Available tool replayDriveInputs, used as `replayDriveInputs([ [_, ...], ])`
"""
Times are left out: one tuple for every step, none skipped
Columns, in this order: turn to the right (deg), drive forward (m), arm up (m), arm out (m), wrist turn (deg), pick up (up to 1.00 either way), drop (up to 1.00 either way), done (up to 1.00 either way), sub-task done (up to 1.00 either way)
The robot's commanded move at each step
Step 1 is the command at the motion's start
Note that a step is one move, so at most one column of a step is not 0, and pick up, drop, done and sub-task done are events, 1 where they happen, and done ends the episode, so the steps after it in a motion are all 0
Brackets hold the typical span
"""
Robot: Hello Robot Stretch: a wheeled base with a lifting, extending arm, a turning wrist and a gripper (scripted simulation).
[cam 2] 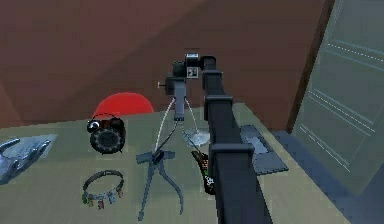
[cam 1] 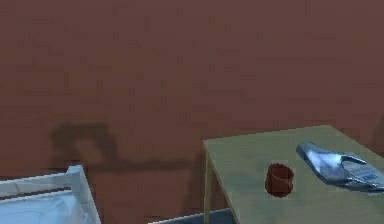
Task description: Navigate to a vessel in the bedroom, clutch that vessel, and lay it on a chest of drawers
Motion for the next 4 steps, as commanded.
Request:
replayDriveInputs([
  [0.0,0.0,0.0,0.0,45.0,0.0,0.0,0.0,0.0],
  [0.0,0.0,0.0,0.0,45.0,0.0,0.0,0.0,0.0],
  [0.0,0.0,0.0,0.0,45.0,0.0,0.0,0.0,0.0],
  [0.0,0.0,0.0,0.0,45.0,0.0,0.0,0.0,0.0],
])
